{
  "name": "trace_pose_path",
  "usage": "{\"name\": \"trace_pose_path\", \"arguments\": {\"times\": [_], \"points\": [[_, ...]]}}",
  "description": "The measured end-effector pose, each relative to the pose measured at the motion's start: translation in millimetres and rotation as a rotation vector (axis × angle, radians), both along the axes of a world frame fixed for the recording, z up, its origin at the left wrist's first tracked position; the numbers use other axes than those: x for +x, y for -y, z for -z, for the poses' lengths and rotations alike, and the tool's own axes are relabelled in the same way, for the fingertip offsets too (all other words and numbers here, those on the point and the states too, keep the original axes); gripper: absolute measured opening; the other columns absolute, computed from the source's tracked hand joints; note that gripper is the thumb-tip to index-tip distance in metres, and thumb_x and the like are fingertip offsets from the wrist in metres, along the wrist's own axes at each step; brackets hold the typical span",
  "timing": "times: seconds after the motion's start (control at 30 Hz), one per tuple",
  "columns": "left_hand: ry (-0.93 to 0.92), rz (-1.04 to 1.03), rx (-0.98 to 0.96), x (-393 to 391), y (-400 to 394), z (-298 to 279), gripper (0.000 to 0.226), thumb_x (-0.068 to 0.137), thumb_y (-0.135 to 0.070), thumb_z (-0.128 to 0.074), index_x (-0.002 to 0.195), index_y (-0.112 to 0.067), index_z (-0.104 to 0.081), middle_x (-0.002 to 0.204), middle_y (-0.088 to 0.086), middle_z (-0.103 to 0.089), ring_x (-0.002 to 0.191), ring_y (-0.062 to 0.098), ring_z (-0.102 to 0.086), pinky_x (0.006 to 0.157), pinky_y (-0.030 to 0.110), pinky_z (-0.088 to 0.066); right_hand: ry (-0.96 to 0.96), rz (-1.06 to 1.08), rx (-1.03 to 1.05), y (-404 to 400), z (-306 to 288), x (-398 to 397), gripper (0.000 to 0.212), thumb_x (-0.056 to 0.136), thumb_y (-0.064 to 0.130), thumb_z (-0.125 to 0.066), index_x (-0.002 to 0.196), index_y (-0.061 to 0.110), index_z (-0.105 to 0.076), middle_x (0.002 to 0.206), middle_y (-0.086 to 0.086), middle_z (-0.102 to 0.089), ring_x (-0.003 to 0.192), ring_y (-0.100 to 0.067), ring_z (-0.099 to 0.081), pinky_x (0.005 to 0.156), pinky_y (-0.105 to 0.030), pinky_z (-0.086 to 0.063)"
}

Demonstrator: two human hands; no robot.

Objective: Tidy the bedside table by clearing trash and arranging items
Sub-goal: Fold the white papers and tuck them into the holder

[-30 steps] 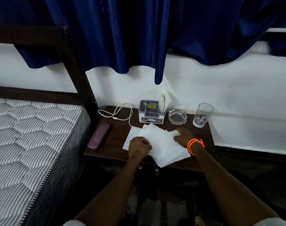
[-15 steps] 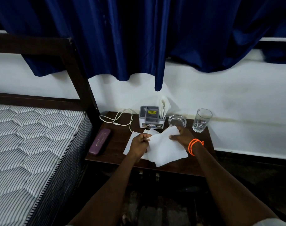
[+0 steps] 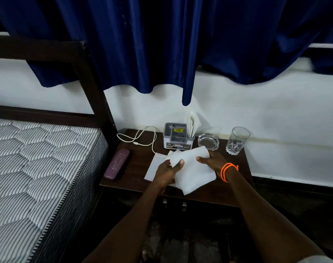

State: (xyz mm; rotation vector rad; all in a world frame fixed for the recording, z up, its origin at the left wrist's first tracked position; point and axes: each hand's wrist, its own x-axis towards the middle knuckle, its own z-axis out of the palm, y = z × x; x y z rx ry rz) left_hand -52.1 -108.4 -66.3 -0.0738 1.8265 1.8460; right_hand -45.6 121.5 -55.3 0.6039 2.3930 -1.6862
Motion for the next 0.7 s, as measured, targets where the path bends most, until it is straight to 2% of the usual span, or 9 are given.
{"name": "trace_pose_path", "arguments": {"times": [0.07, 0.13, 0.2, 0.3, 0.43, 0.53, 0.57, 0.63, 0.7], "points": [[0.013, -0.023, 0.010, 1, 0, -2, 0.043, 0.088, -0.049, -0.074, 0.111, -0.012, -0.072, 0.105, 0.008, -0.077, 0.089, 0.023, -0.075, 0.065, 0.034, -0.061, 0.002, -0.064, 0.184, -5, 2, -5, 0.043, 0.081, 0.028, -0.079, 0.119, 0.009, -0.067, 0.121, -0.011, -0.070, 0.107, -0.026, -0.067, 0.097, -0.042, -0.052], [-0.009, -0.108, -0.073, 1, 1, 0, 0.050, 0.091, -0.057, -0.066, 0.100, -0.008, -0.073, 0.087, 0.011, -0.078, 0.072, 0.027, -0.077, 0.053, 0.030, -0.056, 0.064, -0.168, 0.397, -8, 6, -10, 0.067, 0.078, 0.035, -0.079, 0.137, 0.012, -0.055, 0.139, -0.010, -0.058, 0.127, -0.028, -0.055, 0.108, -0.042, -0.044], [-0.152, -0.181, -0.363, -4, 5, 6, 0.053, 0.090, -0.064, -0.060, 0.094, -0.012, -0.074, 0.086, 0.010, -0.078, 0.075, 0.028, -0.077, 0.063, 0.034, -0.060, 0.114, -0.261, 0.527, -7, 9, -12, 0.070, 0.080, 0.033, -0.078, 0.141, 0.012, -0.050, 0.147, -0.011, -0.050, 0.135, -0.029, -0.047, 0.111, -0.036, -0.038], [-0.343, -0.126, -0.850, -8, 16, 13, 0.044, 0.087, -0.047, -0.069, 0.114, -0.013, -0.070, 0.118, 0.011, -0.070, 0.110, 0.032, -0.068, 0.091, 0.038, -0.055, 0.126, -0.274, 0.557, -2, 11, -14, 0.065, 0.079, 0.032, -0.080, 0.136, 0.012, -0.056, 0.143, -0.012, -0.053, 0.127, -0.027, -0.052, 0.104, -0.036, -0.041], [-0.347, -0.036, -0.972, -5, 23, 17, 0.054, 0.083, -0.046, -0.075, 0.125, -0.014, -0.063, 0.130, 0.010, -0.054, 0.124, 0.030, -0.055, 0.096, 0.044, -0.052, 0.119, -0.267, 0.510, 3, 19, -21, 0.057, 0.079, 0.025, -0.081, 0.129, 0.009, -0.061, 0.135, -0.009, -0.061, 0.114, -0.024, -0.061, 0.096, -0.038, -0.051], [-0.365, -0.071, -0.930, -6, 23, 19, 0.047, 0.080, -0.041, -0.080, 0.118, -0.016, -0.068, 0.126, 0.008, -0.055, 0.120, 0.029, -0.058, 0.093, 0.041, -0.052, 0.073, -0.275, 0.516, 8, 18, -23, 0.058, 0.082, 0.023, -0.079, 0.134, 0.009, -0.058, 0.139, -0.011, -0.058, 0.124, -0.027, -0.057, 0.103, -0.037, -0.047], [-0.368, -0.083, -0.918, -7, 22, 20, 0.043, 0.080, -0.039, -0.081, 0.115, -0.017, -0.070, 0.124, 0.007, -0.056, 0.117, 0.028, -0.060, 0.092, 0.040, -0.053, 0.057, -0.284, 0.527, 9, 18, -24, 0.049, 0.083, 0.020, -0.077, 0.129, 0.011, -0.062, 0.136, -0.011, -0.059, 0.125, -0.028, -0.056, 0.102, -0.035, -0.046], [-0.361, -0.107, -0.898, -9, 22, 21, 0.033, 0.079, -0.035, -0.081, 0.108, -0.019, -0.075, 0.119, 0.007, -0.060, 0.110, 0.028, -0.064, 0.089, 0.038, -0.055, 0.026, -0.322, 0.509, 12, 15, -26, 0.024, 0.084, 0.007, -0.073, 0.096, 0.027, -0.075, 0.116, -0.006, -0.071, 0.111, -0.027, -0.065, 0.090, -0.033, -0.052], [-0.365, -0.150, -0.846, -12, 22, 21, 0.021, 0.078, -0.029, -0.078, 0.098, -0.022, -0.077, 0.112, 0.006, -0.065, 0.102, 0.028, -0.068, 0.086, 0.037, -0.058, 0.035, -0.357, 0.486, 9, 18, -29, 0.040, 0.080, -0.003, -0.068, 0.068, 0.034, -0.075, 0.098, -0.003, -0.077, 0.096, -0.028, -0.070, 0.084, -0.041, -0.059]]}}
